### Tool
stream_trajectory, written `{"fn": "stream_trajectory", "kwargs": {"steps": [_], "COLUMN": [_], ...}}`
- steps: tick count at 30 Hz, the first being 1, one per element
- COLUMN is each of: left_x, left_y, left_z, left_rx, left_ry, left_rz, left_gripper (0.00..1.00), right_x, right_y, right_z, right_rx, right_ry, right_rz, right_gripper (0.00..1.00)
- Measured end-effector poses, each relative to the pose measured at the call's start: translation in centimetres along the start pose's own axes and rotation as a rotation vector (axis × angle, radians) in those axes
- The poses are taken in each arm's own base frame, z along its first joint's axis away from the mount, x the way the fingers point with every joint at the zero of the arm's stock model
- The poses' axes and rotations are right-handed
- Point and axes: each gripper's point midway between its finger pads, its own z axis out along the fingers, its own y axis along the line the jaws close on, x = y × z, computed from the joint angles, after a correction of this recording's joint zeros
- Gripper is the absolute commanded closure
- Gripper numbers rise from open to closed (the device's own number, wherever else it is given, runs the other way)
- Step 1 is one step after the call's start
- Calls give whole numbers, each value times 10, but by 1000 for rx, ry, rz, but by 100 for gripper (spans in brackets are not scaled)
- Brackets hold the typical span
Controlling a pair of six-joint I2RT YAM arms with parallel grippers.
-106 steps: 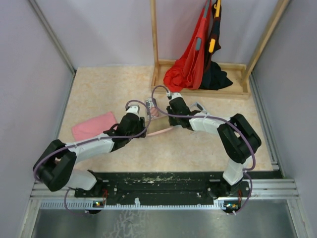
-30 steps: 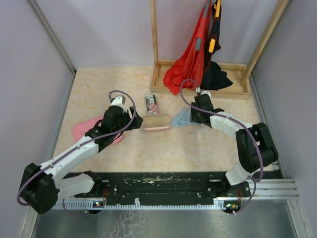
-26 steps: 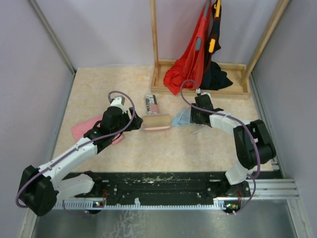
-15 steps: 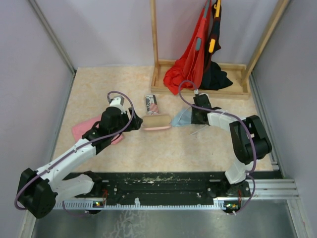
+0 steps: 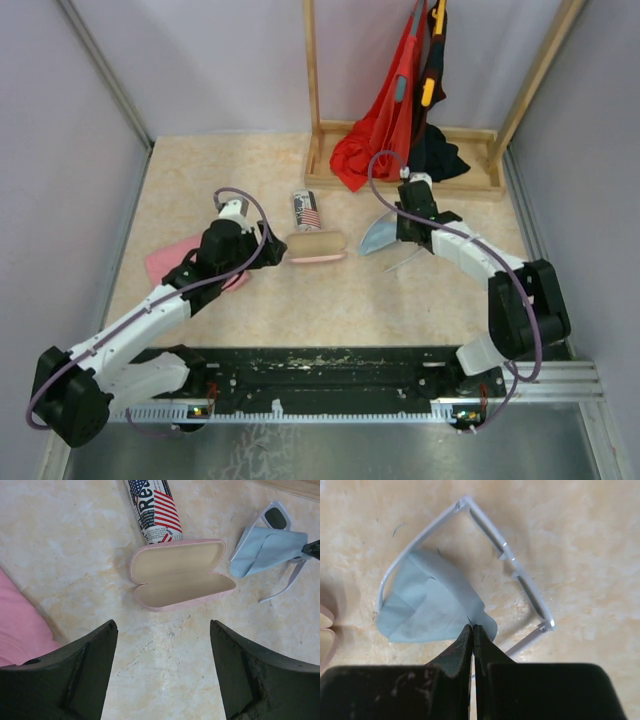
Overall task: Organize the sunglasses
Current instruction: Adjust the glasses cleaning cloth at the center of the board.
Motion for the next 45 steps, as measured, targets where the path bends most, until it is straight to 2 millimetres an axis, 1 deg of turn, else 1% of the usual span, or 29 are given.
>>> {"fn": "stream_trajectory", "kwargs": {"steps": [4, 6, 8, 11, 13, 16, 18, 20, 21, 23, 26, 28, 29, 30, 32, 35, 38, 41, 43, 45], "left_x": [-4, -5, -5, -5, -9, -14, -17, -18, -17, -12, -3, 2, 5, 7, 12, 23, 42, 70, 95, 118], "left_y": [-2, -2, -2, -1, -2, -3, -4, -3, -3, 0, 4, 5, 5, 4, 3, 0, -5, -25, -45, -58], "left_z": [-4, -5, -7, -12, -18, -28, -33, -36, -36, -36, -34, -33, -33, -33, -31, -27, -20, -19, -19, -17], "left_rx": [9, 11, 11, 14, 21, 35, 42, 45, 43, 35, 25, 27, 32, 36, 48, 63, 71, 109, 145, 156], "left_ry": [-15, -17, -16, -18, -31, -57, -71, -80, -79, -66, -38, -18, -7, 2, 24, 73, 135, 205, 251, 289], "left_rz": [-2, 0, 2, 4, 2, -4, -8, -11, -12, -9, -3, 3, 5, 8, 12, 22, 47, 101, 147, 168], "left_gripper": [19, 19, 19, 18, 18, 18, 18, 18, 18, 19, 19, 19, 20, 20, 22, 26, 28, 29, 29, 29], "right_x": [-29, -38, -41, -33, -23, -9, -5, 2, 8, 30, 78, 109, 121, 130, 134, 124, 118, 115, 114, 112], "right_y": [-4, 0, 12, 42, 71, 107, 122, 128, 127, 121, 105, 91, 84, 78, 68, 55, 44, 39, 38, 39], "right_z": [-26, -39, -53, -77, -94, -118, -133, -142, -144, -139, -116, -103, -100, -99, -99, -102, -103, -101, -101, -100], "right_rx": [55, 67, 51, -28, -131, -286, -378, -451, -477, -499, -467, -414, -387, -365, -317, -241, -168, -129, -118, -112], "right_ry": [-77, -108, -128, -143, -144, -145, -169, -200, -208, -191, -75, 9, 40, 63, 72, 30, 10, -2, -9, -18], "right_rz": [-34, -58, -101, -197, -267, -341, -360, -361, -358, -348, -336, -329, -323, -314, -291, -228, -181, -136, -104, -70], "right_gripper": [100, 100, 100, 100, 100, 100, 100, 100, 96, 83, 65, 58, 56, 55, 54, 54, 59, 61, 61, 60]}}
